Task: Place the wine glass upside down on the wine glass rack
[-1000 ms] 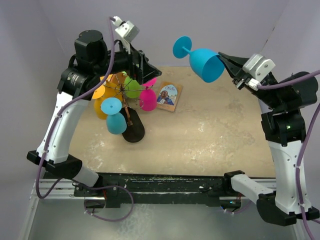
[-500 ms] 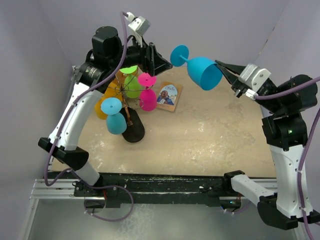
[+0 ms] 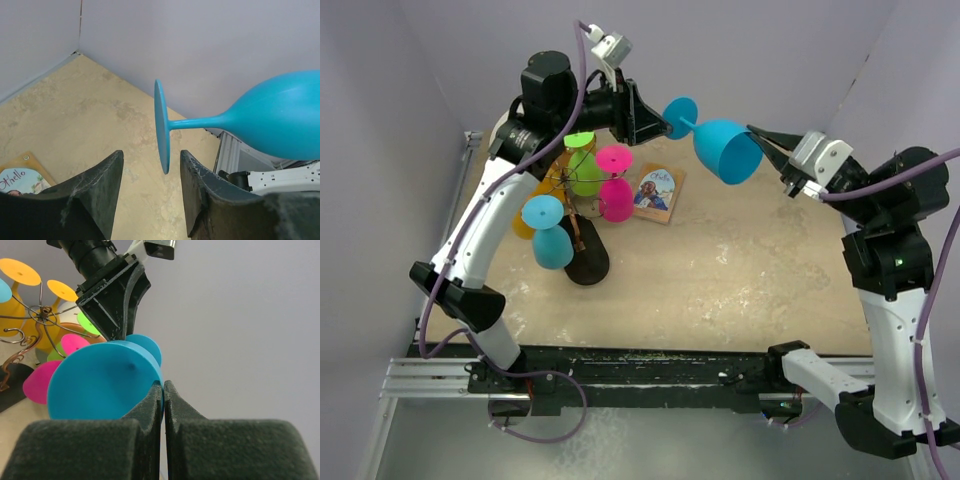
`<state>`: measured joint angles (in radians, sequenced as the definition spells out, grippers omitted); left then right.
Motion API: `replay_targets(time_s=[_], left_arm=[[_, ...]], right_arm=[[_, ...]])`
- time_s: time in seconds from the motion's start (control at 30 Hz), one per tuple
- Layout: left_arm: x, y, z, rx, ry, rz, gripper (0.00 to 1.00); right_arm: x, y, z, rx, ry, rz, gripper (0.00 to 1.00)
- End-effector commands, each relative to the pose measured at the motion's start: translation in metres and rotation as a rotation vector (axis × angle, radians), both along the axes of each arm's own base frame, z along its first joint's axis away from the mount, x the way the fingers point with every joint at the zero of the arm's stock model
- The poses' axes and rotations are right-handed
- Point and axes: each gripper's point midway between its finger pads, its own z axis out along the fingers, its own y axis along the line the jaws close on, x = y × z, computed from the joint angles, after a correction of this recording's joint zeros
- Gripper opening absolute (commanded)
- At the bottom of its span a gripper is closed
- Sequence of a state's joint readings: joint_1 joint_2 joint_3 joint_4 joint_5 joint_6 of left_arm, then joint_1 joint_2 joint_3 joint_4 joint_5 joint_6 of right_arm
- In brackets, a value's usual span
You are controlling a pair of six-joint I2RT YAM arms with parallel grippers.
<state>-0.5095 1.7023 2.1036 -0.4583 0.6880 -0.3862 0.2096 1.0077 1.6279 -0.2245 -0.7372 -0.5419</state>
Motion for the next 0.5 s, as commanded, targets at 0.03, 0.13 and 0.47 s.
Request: replay_targets(time_s=[0.03, 0.13, 0.47], left_arm=[[-0.0159, -0.0070, 0.0301, -0.065, -0.078, -0.078, 0.46], [-0.0166, -0.0081, 0.0281, -0.063, -0.075, -0.084, 0.38], [-0.0202, -0.0148, 0.0213, -0.058, -0.063, -0.117, 0.22]], right_arm=[[-0.0057, 0.0026, 0.0070, -0.007, -0.050, 0.018, 0.00], [-0.0048, 0.0031, 0.0050, -0.010, -0.046, 0.019, 0.00], [-0.0049, 0.0037, 0.0031, -0.010, -0.042, 0.021, 0.00]])
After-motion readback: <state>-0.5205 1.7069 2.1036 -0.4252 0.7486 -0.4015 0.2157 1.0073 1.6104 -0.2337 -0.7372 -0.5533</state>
